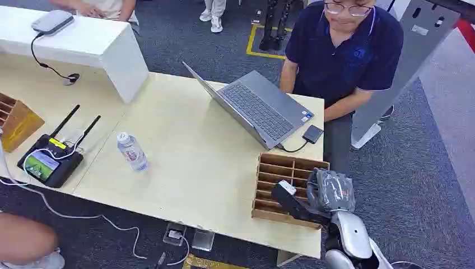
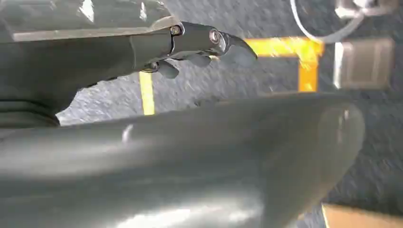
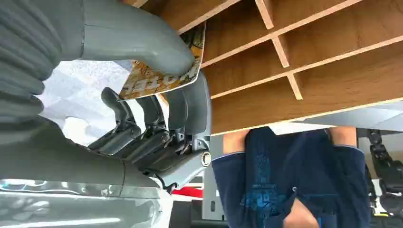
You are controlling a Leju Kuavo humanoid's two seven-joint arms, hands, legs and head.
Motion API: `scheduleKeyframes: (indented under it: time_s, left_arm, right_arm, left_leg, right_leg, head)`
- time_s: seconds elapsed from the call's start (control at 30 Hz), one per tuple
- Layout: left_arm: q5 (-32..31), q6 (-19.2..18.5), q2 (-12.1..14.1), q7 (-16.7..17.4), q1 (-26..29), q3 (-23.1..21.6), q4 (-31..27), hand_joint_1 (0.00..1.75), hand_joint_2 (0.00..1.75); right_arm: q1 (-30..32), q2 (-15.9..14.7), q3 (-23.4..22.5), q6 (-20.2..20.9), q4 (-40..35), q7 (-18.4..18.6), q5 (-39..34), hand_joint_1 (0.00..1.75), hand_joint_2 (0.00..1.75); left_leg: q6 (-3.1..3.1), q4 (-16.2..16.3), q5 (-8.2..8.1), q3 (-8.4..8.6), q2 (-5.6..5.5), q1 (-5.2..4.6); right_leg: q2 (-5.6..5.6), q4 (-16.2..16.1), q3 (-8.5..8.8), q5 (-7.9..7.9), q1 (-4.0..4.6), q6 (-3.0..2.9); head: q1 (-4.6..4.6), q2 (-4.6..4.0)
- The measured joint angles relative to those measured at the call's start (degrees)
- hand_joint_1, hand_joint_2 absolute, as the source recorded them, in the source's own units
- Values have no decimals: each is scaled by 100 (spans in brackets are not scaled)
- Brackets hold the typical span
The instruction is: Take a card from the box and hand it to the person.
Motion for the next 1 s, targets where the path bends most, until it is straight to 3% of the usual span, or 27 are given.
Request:
scheduleKeyframes:
  time_s: [0.17, 0.33, 0.7, 0.8, 1.0]
  left_arm:
    - [9, -199, 41, -105, 0, -26, 0, 0, 0]
    - [68, 101, 50, -22, 2, -24, 0, 0, 0]
    - [184, 164, 50, 96, 5, -22, 0, 0, 0]
    - [203, 142, 50, 92, 5, -22, 0, 0, 0]
    - [221, 142, 37, 74, 2, -22, 0, 0, 0]
  right_arm:
    - [0, 2, -4, 9, 0, -74, -13, 145, 175]
    - [-4, 0, -13, 21, -59, -149, -155, 145, 175]
    - [-232, -125, -133, 710, -1159, 138, -605, 145, 175]
    - [-271, -127, -129, 592, -1552, -105, -387, 145, 175]
    - [-323, 20, -57, -86, -1766, -848, -52, 145, 175]
  left_leg:
    - [0, 0, 0, 0, 0, 0]
    - [1, 0, 0, 0, 0, 0]
    - [1, 4, 1, 0, 1, 0]
    - [1, 4, 1, -1, 0, 0]
    - [1, 4, 1, -3, 0, 0]
  right_leg:
    - [0, 0, 0, 0, 0, 0]
    - [0, 1, 0, 0, 0, 0]
    - [1, 2, 0, 1, 0, -1]
    - [0, 3, 0, 1, 0, -1]
    - [0, 7, 1, 1, 0, -1]
  head:
    - [-2, 0]
    - [0, 0]
    - [-2, 0]
    - [-2, 0]
    - [-2, 0]
